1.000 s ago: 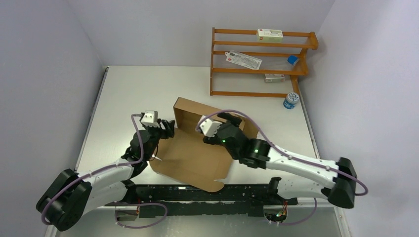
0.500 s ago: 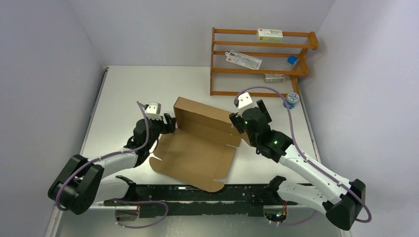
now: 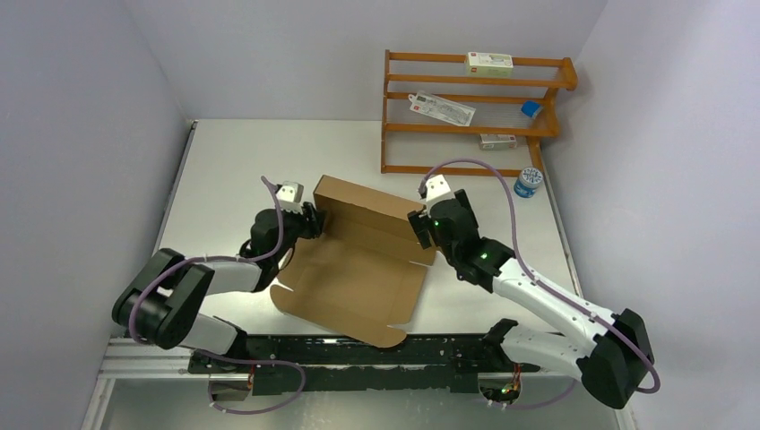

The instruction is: Fold the paper box

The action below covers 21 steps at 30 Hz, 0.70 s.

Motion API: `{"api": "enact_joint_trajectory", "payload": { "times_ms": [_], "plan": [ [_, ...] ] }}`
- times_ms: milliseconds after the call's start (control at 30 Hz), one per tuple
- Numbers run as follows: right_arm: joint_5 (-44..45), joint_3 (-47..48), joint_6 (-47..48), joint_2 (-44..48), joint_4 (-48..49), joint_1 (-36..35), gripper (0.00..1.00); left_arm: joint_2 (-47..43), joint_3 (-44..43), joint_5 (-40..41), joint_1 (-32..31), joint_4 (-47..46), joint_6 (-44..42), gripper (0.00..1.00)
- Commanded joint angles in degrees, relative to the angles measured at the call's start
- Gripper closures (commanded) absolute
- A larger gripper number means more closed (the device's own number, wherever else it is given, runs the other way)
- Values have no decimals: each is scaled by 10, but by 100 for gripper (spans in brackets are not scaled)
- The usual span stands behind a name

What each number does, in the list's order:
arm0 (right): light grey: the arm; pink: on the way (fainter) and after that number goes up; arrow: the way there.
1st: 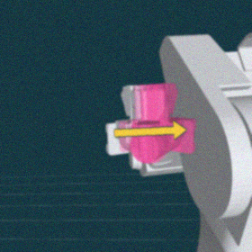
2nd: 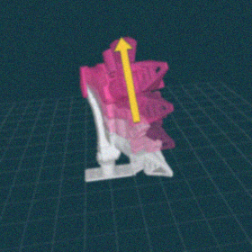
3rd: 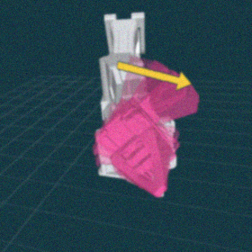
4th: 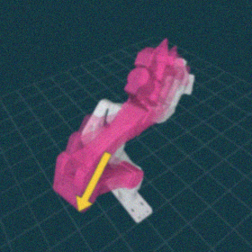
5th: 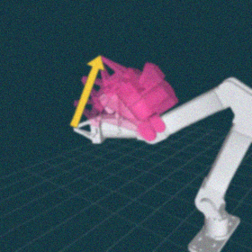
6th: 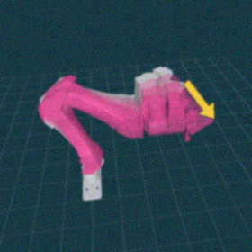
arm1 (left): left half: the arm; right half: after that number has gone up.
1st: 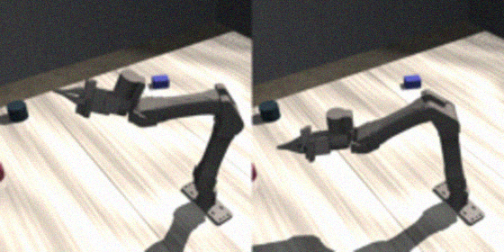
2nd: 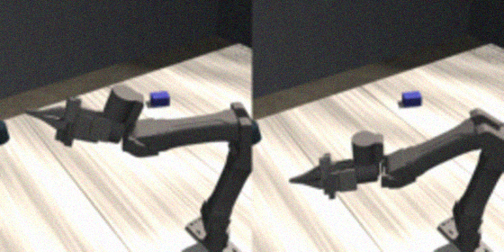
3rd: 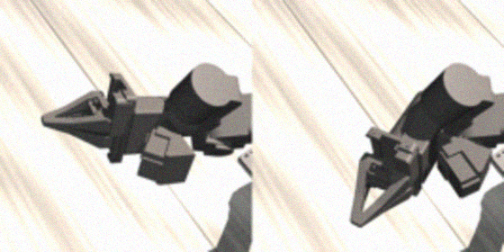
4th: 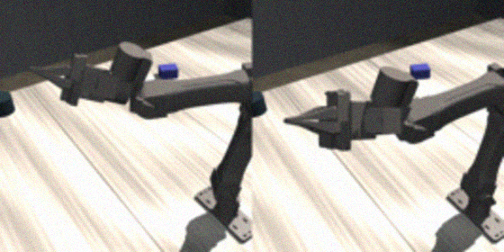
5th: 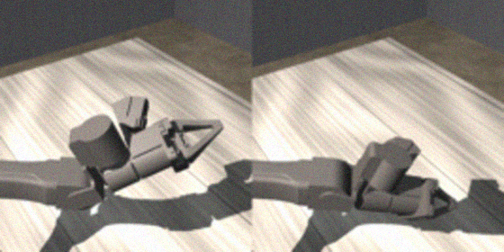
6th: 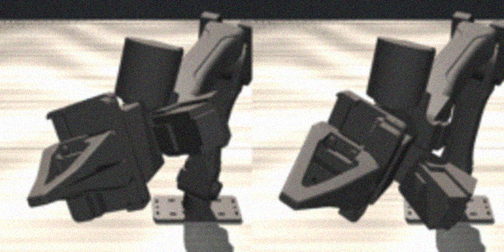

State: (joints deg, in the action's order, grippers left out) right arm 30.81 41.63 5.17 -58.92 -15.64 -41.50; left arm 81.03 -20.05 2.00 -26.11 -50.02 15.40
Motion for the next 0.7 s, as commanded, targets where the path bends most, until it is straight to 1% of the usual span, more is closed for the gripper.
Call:
{"api": "enact_joint_trajectory", "payload": {
  "times_ms": [0, 100, 200, 367, 500, 667],
  "plan": [
    [-30, -27, -40, -14, 120, 6, 12, 21, -10, -49, 5, -84, -3, 52],
    [-42, -44, -32, -26, 196, 7, 12, 10, 7, -51, 4, -97, 6, 55],
    [-53, -39, -23, -57, 245, 12, 12, -27, 24, -40, 4, -78, 6, 56],
    [-46, -18, -7, -124, 309, 20, 11, -102, 65, -21, 4, -39, 7, 58],
    [-29, 9, 10, -145, 311, 25, 9, -160, 83, 25, 4, 18, 22, 57],
    [-33, 8, -14, -96, 250, 24, 7, -192, 103, 55, 4, 43, 40, 56]
  ]
}}
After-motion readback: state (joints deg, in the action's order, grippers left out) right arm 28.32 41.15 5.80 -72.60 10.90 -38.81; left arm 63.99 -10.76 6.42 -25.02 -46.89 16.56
